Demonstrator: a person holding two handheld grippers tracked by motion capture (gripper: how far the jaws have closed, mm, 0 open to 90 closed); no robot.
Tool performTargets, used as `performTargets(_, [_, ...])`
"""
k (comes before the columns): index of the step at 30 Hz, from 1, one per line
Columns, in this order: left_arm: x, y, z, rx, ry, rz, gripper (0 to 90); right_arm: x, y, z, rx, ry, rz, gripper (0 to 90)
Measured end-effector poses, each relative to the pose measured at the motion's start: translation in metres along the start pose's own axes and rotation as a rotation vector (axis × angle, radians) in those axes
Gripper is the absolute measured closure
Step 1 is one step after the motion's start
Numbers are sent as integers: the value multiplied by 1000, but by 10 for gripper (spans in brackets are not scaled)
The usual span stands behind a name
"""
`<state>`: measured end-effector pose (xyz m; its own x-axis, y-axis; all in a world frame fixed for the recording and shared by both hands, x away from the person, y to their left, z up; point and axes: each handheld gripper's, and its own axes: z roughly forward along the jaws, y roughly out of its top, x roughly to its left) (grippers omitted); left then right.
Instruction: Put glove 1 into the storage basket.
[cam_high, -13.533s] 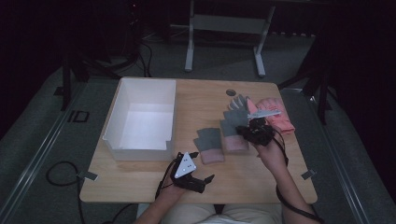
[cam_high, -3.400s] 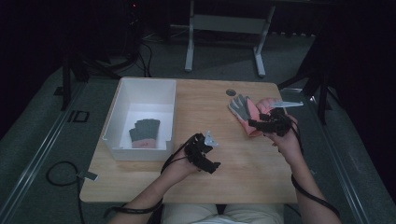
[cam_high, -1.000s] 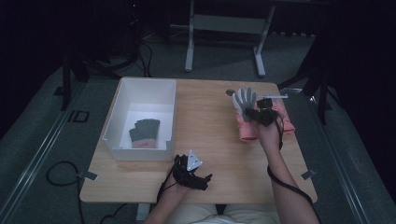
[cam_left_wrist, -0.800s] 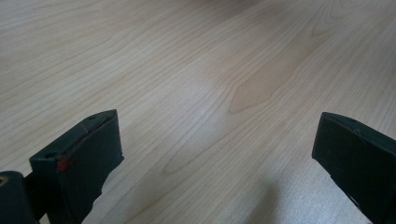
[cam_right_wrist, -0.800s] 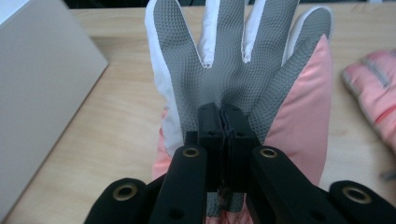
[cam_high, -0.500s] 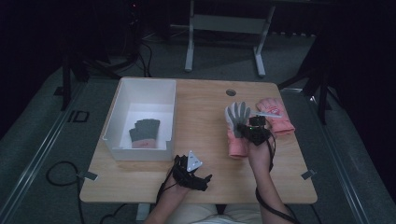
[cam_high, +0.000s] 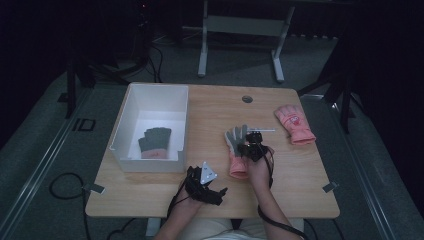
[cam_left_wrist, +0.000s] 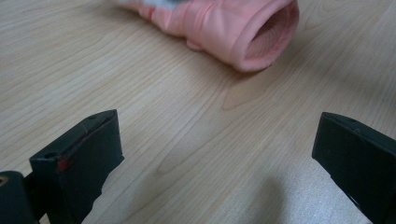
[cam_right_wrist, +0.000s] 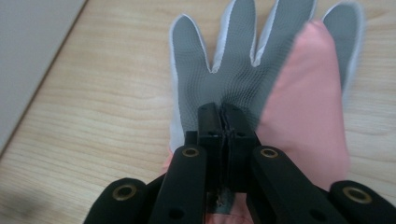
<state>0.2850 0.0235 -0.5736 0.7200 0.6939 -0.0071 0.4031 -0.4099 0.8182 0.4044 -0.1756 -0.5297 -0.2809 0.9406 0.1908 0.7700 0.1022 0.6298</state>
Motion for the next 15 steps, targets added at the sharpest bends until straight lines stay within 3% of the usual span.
performTargets(5, [-1,1,-1,-2,-6,1,13,2,-1,5,8,-12,-19,858])
performTargets(9, [-1,0,0,4,-3,7,13,2,-1,4,8,4,5,811])
performTargets(11, [-1,1,0,4,-6,6,13,1,3,-5,-15,36,17,791])
performTargets(15, [1,0,0,-4,-2,-2,13,0,9,-23,-73,72,-9,750])
